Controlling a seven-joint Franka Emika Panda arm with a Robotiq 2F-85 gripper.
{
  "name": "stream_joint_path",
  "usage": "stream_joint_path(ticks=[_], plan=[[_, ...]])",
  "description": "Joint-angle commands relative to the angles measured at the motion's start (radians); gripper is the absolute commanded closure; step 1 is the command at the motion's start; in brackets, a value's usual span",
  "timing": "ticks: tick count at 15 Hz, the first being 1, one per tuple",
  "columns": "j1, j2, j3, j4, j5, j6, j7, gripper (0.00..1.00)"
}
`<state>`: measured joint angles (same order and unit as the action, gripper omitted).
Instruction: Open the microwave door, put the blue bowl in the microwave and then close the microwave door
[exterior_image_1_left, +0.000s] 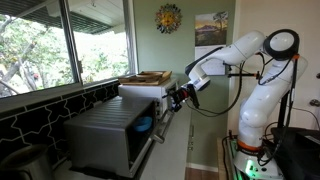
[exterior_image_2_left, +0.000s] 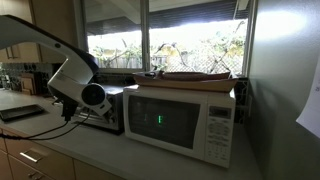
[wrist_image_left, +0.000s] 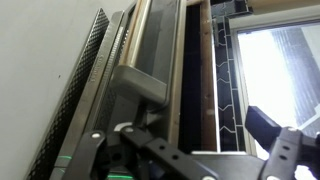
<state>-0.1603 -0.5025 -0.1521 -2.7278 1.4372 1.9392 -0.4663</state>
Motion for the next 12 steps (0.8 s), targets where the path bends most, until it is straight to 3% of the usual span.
stream_joint_path(ticks=[1, 12], plan=[[-0.021, -0.033, 0.025, -0.023, 0.031, 0.006, -0.016, 0.00], [-0.027, -0.053, 0.074, -0.006, 0.116, 0.070, -0.003, 0.00]])
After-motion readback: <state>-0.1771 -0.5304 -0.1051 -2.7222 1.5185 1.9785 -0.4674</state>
